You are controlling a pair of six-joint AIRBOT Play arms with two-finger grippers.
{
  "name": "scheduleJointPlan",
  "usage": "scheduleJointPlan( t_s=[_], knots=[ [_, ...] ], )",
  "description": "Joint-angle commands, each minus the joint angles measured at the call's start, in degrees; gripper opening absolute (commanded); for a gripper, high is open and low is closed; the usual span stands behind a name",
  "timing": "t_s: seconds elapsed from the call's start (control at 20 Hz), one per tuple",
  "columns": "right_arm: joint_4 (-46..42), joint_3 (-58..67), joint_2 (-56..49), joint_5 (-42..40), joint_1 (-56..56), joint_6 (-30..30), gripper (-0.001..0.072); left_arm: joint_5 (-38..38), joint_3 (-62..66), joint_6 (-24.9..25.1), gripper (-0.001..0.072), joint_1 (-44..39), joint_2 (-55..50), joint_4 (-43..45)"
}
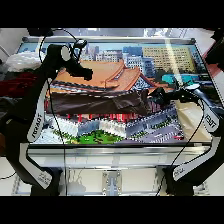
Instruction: Fold the shirts.
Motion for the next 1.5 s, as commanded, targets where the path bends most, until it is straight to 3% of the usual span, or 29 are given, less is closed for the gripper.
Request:
scheduleJointPlan(
  t_s=[0.0,0.4,0.5,0.6,0.65,0.7,0.75,0.9,0.95,1.0,1.05,1.15,1.25,1.3,1.45],
  knots=[
    [0.5,0.07,-1.86,-1.55,2.91,-0.92,0.0702,-1.09,0.28,0.0,0.0563,-0.37,-0.37,0.0],
    [0.59,2.25,-2.47,-0.07,9.29,-0.92,0.0695,-1.55,0.26,0.0,0.0563,-0.35,-0.48,0.0],
    [0.37,3.19,-2.45,0.35,10.51,-0.9,0.0652,-1.55,0.24,0.0,0.0563,-0.35,-0.57,0.0],
    [0.13,3.58,-2.45,0.28,11.32,0.15,0.0479,-1.55,0.24,0.0,0.0563,-0.35,-0.63,0.0],
    [0.17,3.58,-2.45,0.26,11.58,0.92,0.0338,-1.55,0.24,0.0,0.0563,-0.35,-0.72,0.0],
    [0.22,3.61,-2.45,0.28,11.58,1.2,0.0086,-1.55,0.24,0.0,0.0563,-0.35,-0.9,0.0],
    [0.28,3.72,-2.43,0.52,11.58,1.42,0.0024,-1.6,0.17,0.0,0.0563,-0.37,-1.09,0.0],
    [-0.09,5.09,-1.31,4.48,11.54,1.42,0.0023,-5.14,0.11,0.0,0.0562,-0.39,-2.84,-0.04],
    [-1.22,5.51,-0.24,6.05,11.54,1.49,0.0023,-7.43,0.11,0.0,0.0525,-0.39,-3.98,-0.35],
    [-3.08,5.49,1.09,6.97,11.54,2.1,0.0023,-9.29,0.04,0.0,0.0426,-0.39,-5.31,-1.79],
    [-6.69,5.49,2.69,8.11,11.54,3.8,0.0022,-10.12,-0.35,0.0,0.0398,-0.39,-6.47,-3.87],
    [-13.81,5.4,5.6,12.17,11.47,6.29,0.0022,-10.05,-3.39,0.02,0.0396,-0.46,-7.63,-11.08],
    [-18.95,5.4,8.74,15.56,10.82,7.54,0.0022,-8.61,-7.67,0.11,0.0261,-1.33,-7.74,-16.31],
    [-19.74,5.4,10.47,16.41,10.05,7.76,0.0022,-7.72,-9.6,0.57,0.0233,-2.4,-7.74,-16.31],
    [-19.76,5.4,16.65,18.99,6.62,8.13,0.0022,-3.76,-13.16,1.44,0.0232,-6.69,-7.76,-16.39]
  ],
)
